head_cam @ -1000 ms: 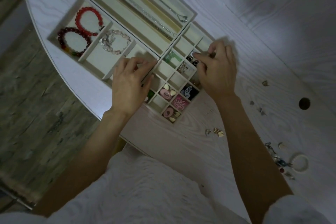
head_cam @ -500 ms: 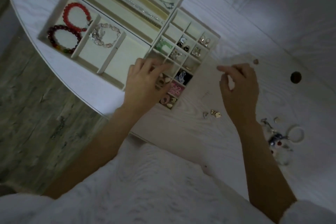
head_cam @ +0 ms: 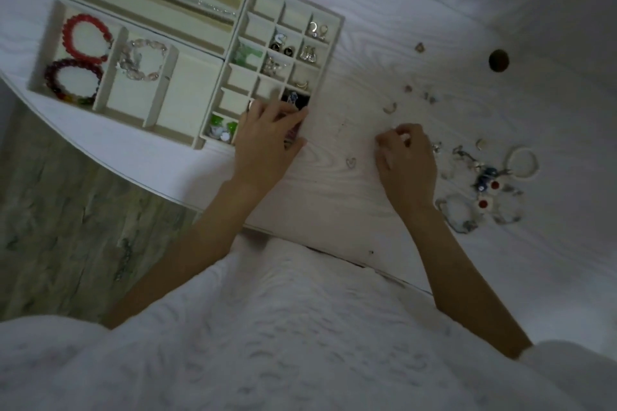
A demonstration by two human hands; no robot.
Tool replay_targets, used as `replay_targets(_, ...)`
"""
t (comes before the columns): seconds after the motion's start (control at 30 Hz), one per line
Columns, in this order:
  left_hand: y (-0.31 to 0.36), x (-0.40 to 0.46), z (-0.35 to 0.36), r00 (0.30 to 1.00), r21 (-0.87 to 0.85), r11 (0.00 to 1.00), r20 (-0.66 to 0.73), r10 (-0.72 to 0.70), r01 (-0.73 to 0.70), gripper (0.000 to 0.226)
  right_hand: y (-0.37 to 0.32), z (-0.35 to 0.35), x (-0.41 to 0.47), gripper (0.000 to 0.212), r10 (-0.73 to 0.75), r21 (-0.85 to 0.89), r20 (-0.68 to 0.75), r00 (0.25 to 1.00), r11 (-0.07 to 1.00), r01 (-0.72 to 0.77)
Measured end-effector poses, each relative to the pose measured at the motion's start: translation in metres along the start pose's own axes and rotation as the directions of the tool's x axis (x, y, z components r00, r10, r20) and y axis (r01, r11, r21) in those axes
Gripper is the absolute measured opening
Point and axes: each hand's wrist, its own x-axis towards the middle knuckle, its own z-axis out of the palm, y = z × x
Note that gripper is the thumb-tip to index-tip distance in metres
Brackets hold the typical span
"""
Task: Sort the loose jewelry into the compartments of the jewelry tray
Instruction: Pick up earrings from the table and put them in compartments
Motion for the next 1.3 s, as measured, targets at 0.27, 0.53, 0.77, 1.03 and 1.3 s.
replay_targets(0.27,0.006,0.003,-0.008,0.999,0.046,0.999,0.04,0.001,-0.003,0.043,-0.008,0.003,0.004,0.006,-0.365,0.062,0.114,0.924,0.931,0.36)
replay_targets(0.53,-0.003,0.004,-0.015,0.998,0.022,0.999,-0.062,-0.025,0.026,0.039,-0.025,-0.021,0.045,0.004,-0.152,0.43,0.261,0.953,0.903,0.026)
replay_targets(0.77,-0.042,0.001,-0.037,0.942,-0.046,0.971,-0.236,-0.238,0.234,0.038,-0.094,-0.011,0.138,0.013,-0.085,0.53,0.108,0.991,0.848,0.016)
replay_targets(1.03,-0.057,0.006,-0.043,0.932,-0.104,0.961,-0.236,-0.274,0.256,0.039,-0.115,0.023,0.162,0.011,-0.295,0.156,0.053,0.954,0.946,0.284)
replay_targets(1.3,-0.062,0.013,-0.042,0.941,-0.121,0.968,-0.234,-0.244,0.221,0.038,-0.098,0.015,0.157,0.015,-0.346,0.039,-0.092,0.934,0.936,0.35)
